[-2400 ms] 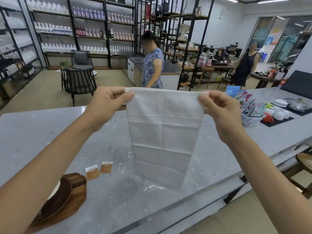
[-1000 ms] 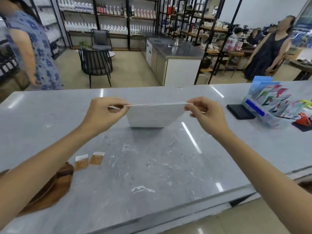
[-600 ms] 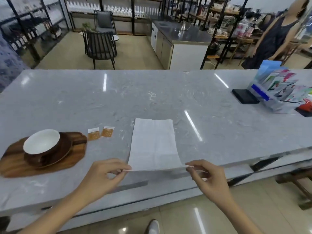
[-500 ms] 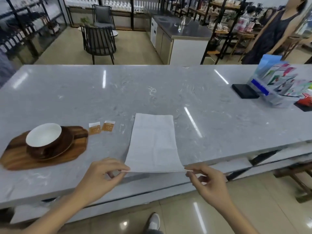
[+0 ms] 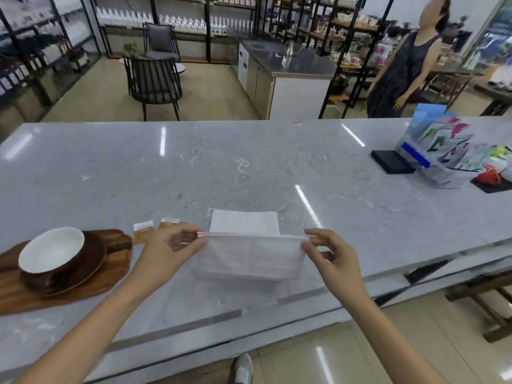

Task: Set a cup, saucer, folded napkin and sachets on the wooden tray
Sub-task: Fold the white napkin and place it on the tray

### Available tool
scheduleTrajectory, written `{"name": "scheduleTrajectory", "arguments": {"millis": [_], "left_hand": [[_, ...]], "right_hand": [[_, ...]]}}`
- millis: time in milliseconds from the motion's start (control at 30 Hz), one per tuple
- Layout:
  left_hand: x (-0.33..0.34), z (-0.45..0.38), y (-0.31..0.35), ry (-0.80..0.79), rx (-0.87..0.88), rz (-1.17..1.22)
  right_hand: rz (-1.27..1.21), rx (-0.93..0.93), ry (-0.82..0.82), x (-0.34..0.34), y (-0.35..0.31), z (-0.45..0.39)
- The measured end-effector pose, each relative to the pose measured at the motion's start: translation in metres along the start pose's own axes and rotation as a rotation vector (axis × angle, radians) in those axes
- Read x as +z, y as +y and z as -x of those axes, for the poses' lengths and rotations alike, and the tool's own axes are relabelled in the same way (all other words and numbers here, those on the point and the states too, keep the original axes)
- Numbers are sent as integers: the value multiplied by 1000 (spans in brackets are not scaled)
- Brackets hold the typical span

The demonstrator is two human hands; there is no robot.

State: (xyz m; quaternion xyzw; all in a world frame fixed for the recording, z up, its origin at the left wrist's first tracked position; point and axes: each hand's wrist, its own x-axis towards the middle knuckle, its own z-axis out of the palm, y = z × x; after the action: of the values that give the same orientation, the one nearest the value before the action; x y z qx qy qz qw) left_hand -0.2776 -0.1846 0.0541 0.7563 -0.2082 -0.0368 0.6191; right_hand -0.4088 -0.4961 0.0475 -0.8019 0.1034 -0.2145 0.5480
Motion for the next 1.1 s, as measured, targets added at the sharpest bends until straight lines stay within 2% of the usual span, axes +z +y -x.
{"name": "scheduleTrajectory", "arguments": {"millis": [267,467,600,700,900,1100], "left_hand": [[18,-100,-63,2,-239,138],[40,-145,-120,17,-355,-41],[49,-154,-139,78,-396,-173],[49,-157,-146,102,-420,-269],[54,-156,-136,87,-403,-314],[59,-154,-126,104,-381,-373]], "right_hand": [[-100,142,-12,34,51,-100],[39,223,-22,64,105,-147],[152,232,-62,79,135,-162],[188,272,-33,85,151,-165],[254,211,13,87,160,-162],[272,235,49,89,153,-160]]}}
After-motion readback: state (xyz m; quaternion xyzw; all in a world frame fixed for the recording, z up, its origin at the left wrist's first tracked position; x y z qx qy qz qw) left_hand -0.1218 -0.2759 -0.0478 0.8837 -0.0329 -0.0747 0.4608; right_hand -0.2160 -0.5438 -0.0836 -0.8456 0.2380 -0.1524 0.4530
